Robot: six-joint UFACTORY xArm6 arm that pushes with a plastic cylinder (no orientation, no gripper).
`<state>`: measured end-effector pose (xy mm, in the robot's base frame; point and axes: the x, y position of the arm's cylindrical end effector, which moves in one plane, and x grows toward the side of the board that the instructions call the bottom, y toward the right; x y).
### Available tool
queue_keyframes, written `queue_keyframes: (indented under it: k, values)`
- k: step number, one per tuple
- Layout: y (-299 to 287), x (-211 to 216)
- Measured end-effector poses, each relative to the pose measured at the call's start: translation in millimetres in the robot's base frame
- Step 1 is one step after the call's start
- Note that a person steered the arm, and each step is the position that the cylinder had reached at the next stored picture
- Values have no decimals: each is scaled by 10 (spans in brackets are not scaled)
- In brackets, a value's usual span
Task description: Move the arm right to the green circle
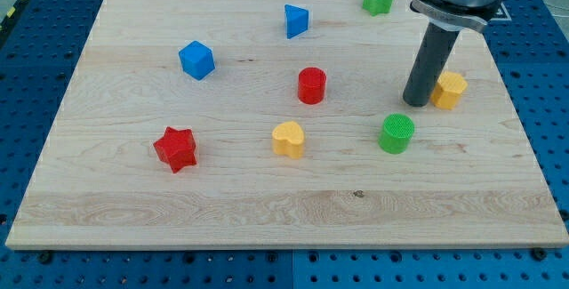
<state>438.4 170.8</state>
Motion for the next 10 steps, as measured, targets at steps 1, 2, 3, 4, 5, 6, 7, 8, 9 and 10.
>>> queue_keyframes:
  k: [1,2,3,4,5,6,7,8,9,10]
  values:
    - [224,0]
    - [280,0]
    - [287,0]
    - [347,0]
    - [347,15]
    - [337,97]
    - [337,175]
    - [337,280]
    - [337,369]
    - [337,444]
